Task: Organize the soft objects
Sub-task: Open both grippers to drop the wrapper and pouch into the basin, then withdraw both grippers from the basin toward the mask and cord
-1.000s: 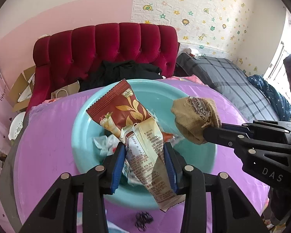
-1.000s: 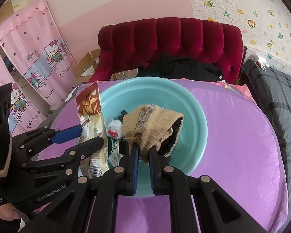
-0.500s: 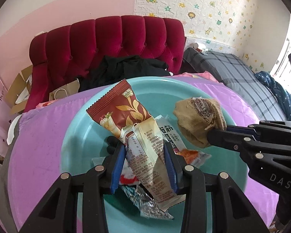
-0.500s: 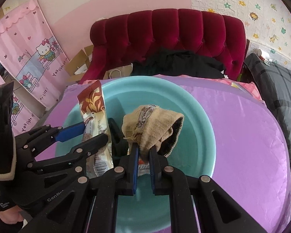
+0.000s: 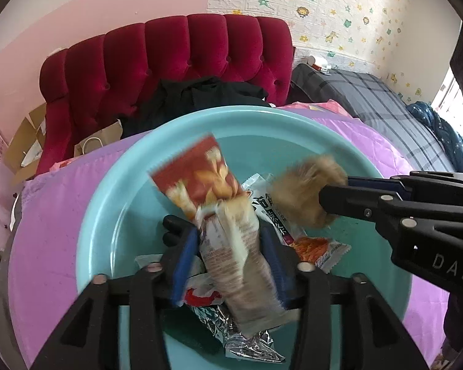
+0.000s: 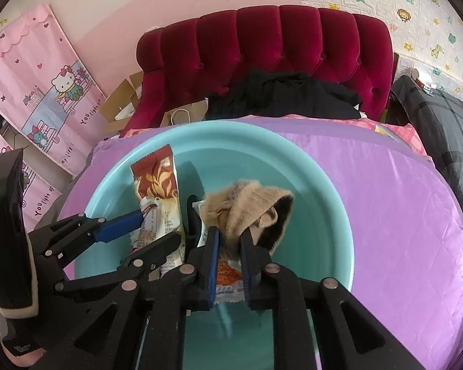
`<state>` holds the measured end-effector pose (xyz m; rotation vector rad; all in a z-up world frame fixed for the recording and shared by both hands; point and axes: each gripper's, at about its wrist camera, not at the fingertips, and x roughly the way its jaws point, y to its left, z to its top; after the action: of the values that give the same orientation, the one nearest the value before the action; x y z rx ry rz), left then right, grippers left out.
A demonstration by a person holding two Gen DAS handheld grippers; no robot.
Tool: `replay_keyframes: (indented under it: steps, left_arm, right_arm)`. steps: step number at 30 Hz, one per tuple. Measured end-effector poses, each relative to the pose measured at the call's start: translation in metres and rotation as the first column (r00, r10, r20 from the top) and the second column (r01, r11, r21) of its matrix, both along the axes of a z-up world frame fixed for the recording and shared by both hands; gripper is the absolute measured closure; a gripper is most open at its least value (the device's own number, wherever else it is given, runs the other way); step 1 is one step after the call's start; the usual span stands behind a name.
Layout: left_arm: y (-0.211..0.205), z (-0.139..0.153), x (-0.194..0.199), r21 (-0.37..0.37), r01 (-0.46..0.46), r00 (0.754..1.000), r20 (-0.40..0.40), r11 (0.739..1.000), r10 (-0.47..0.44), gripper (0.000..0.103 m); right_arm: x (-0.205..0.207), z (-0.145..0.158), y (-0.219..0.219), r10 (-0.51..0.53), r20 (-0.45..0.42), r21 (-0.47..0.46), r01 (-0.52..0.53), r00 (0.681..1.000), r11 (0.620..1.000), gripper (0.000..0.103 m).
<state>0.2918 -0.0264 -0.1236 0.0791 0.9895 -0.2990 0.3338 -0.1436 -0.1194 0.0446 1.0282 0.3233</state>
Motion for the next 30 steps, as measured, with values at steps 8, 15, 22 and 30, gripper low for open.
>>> replay_keyframes:
  steps: [8, 15, 22, 30]
  left_arm:
    - [0.006, 0.014, -0.011, 0.025, -0.058, 0.997, 0.056, 0.998, 0.057, 0.0]
    - [0.018, 0.022, -0.033, 0.022, -0.102, 0.994, 0.047, 0.994, 0.101, 0.0]
    - [0.032, 0.04, -0.072, 0.033, -0.115, 0.991, 0.078, 0.993, 0.112, 0.0]
    - [0.051, 0.062, -0.118, 0.044, -0.114, 0.988, 0.113, 0.993, 0.108, 0.0]
  right_arm:
    - [-0.009, 0.012, -0.003, -0.04, 0.055, -0.042, 0.042, 0.998, 0.998, 0.014]
    - [-0.03, 0.023, -0.002, -0.055, 0.09, -0.054, 0.06, 0.994, 0.997, 0.0]
    - [-0.066, 0.036, 0.002, -0.056, 0.108, -0.06, 0.063, 0.993, 0.996, 0.0]
    - [-0.111, 0.051, 0.01, -0.068, 0.11, -0.06, 0.075, 0.992, 0.995, 0.0]
